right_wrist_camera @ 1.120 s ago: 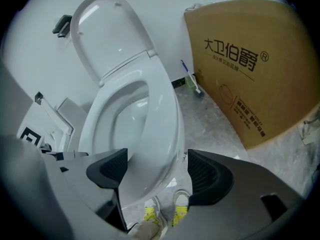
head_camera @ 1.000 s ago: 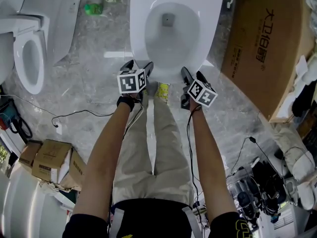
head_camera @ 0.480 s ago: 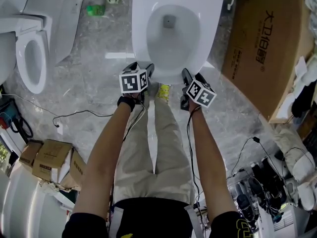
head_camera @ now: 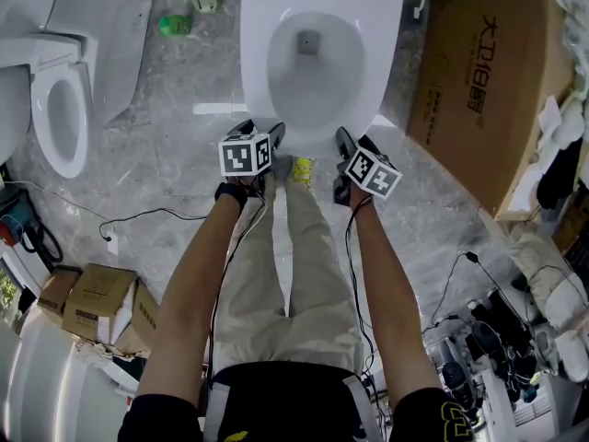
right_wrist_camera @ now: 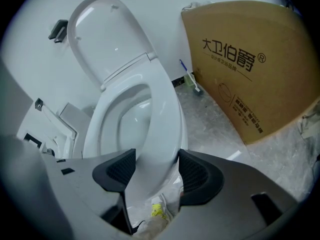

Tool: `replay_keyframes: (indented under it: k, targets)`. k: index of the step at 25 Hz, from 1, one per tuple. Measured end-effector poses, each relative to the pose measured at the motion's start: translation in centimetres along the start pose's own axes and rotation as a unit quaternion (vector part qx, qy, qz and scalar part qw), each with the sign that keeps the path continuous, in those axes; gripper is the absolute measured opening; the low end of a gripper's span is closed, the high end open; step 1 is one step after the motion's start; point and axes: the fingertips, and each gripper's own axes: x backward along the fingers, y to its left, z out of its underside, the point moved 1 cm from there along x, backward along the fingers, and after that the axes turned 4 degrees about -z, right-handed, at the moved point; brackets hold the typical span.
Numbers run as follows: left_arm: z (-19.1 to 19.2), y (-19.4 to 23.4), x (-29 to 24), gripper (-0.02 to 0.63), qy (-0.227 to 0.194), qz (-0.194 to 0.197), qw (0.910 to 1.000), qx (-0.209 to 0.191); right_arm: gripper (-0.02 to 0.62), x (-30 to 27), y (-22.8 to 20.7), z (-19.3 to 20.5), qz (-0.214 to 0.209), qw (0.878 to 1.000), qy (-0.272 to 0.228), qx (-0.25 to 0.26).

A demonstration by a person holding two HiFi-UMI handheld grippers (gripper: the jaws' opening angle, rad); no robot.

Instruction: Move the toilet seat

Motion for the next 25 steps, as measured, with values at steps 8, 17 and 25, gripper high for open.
replay_keyframes:
  k: [8,17,25]
  targets:
    - [-1.1,-0.8,3.2,0.336,-0.001,-0.003,0.9999,0.011,0.284,2.5,1.3,-1.1,-0.004,1.0,-0.015,-0.02]
    - [-3.1,-2.8,7.6,0.336,-0.006,-0.005,1.0,0.003,0.281,6.8,3.7,-3.3,-0.01,0.999,-0.032,-0.027]
    - [-5.3,-4.6,11.3,0.336,-0.019,-0.003,0.9996,0.021,0.278,10.4,5.8,-5.7,-0.019,0.998,-0.044,-0.034]
